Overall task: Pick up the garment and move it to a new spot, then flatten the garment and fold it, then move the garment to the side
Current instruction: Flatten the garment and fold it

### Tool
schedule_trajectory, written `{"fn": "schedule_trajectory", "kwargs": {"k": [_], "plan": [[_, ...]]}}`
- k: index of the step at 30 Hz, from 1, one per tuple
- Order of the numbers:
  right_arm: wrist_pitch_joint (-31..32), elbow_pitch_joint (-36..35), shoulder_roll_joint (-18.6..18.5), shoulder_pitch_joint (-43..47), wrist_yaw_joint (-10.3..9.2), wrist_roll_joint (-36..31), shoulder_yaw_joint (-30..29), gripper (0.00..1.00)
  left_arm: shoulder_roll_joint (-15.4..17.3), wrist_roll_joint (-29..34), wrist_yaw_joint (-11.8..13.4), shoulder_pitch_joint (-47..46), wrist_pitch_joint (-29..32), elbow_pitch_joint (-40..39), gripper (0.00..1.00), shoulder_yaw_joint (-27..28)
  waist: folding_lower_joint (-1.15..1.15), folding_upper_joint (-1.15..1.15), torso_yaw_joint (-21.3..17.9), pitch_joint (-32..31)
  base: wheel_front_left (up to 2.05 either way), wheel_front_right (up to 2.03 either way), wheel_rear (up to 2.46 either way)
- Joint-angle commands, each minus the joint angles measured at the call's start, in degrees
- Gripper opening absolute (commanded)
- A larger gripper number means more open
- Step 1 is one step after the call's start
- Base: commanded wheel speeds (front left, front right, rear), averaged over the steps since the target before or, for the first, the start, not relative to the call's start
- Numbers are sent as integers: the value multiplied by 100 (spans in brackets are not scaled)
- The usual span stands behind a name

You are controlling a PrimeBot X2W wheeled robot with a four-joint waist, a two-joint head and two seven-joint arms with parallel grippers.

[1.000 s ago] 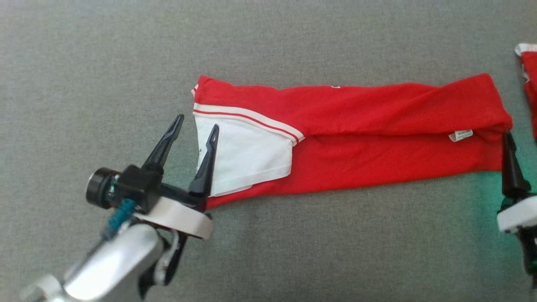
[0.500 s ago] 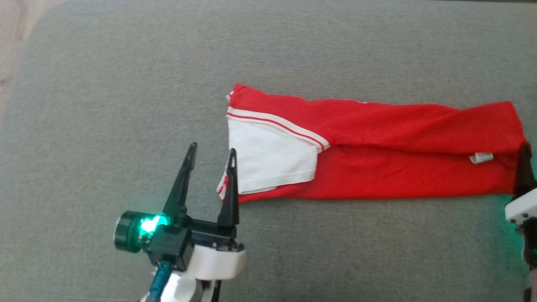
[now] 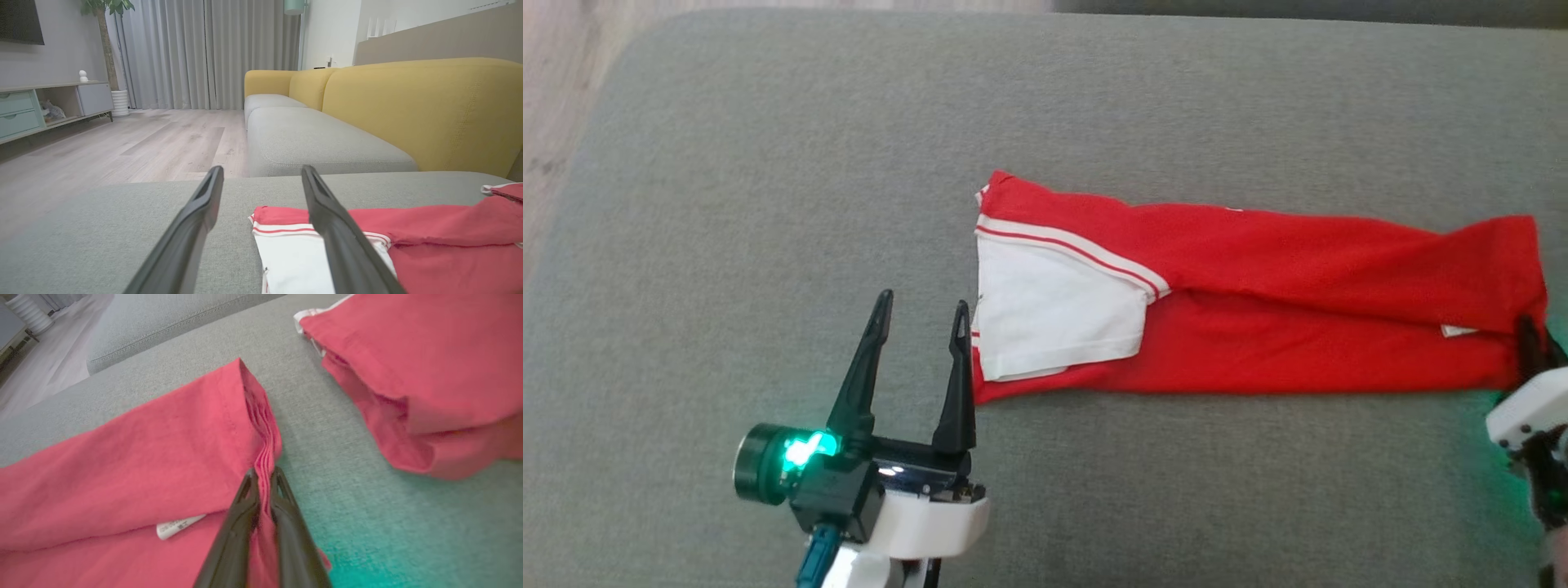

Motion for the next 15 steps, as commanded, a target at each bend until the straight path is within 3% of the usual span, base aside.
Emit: {"fn": "schedule_trajectory", "kwargs": {"k": [1, 9, 15], "plan": [[-82, -240, -270, 69, 37, 39, 109, 0, -26, 64, -55, -37, -34, -182, 100, 241, 0, 0, -94, -56, 0, 0, 0], [262, -1418, -1015, 174, 37, 425, -85, 0, -191, 263, -386, 129, -35, -111, 100, 510, 0, 0, -426, -179, 0, 0, 0], [855, -3066, -544, 132, 37, 1327, 378, 0, -342, 338, -561, 155, -35, -81, 100, 729, 0, 0, -485, -233, 0, 0, 0]]}}
